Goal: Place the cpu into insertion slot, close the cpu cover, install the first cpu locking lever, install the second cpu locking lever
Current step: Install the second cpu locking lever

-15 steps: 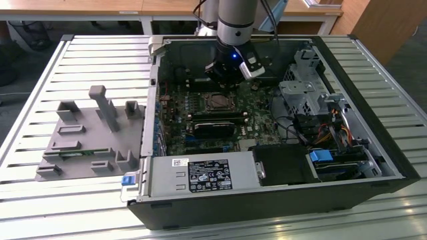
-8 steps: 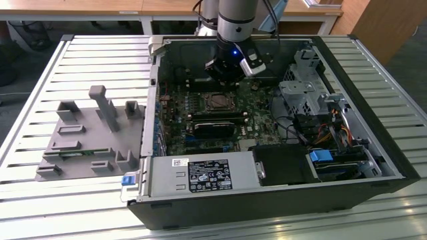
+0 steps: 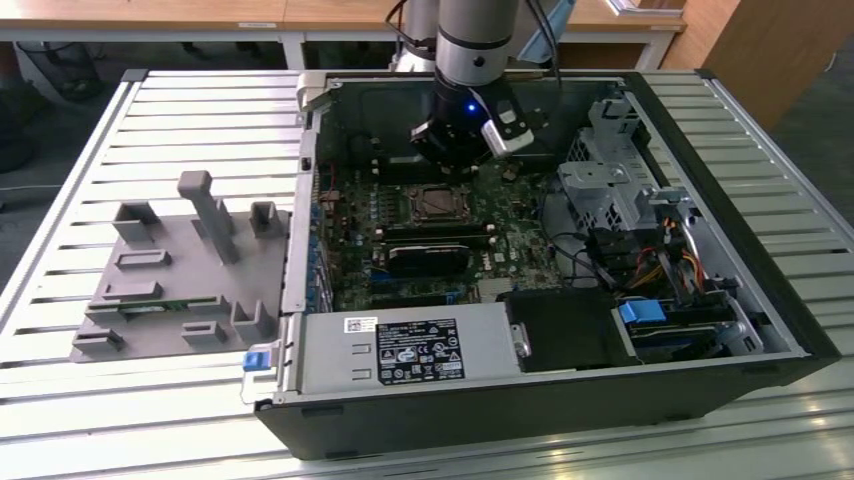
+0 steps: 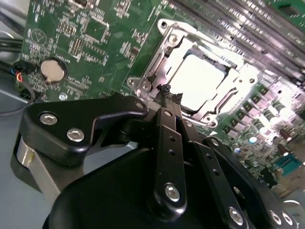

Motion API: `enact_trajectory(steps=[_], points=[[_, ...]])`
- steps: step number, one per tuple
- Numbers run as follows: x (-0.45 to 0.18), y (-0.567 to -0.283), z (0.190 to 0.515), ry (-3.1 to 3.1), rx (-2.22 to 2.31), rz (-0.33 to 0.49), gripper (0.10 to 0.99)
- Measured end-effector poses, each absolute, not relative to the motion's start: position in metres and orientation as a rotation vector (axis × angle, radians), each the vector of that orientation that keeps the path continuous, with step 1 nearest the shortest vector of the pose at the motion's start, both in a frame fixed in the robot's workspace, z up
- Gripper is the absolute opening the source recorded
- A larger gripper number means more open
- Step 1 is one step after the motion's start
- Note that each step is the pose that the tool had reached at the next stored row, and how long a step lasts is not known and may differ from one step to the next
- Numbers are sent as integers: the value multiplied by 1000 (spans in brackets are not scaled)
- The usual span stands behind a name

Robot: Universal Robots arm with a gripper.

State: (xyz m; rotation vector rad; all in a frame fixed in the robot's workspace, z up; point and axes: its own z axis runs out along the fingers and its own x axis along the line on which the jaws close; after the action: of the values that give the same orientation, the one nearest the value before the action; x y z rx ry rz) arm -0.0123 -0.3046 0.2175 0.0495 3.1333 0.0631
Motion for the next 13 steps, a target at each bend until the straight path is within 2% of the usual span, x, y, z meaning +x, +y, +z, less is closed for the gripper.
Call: enact_trajectory(steps=[13], points=[[-12,-312,230,3133,50,63,106]])
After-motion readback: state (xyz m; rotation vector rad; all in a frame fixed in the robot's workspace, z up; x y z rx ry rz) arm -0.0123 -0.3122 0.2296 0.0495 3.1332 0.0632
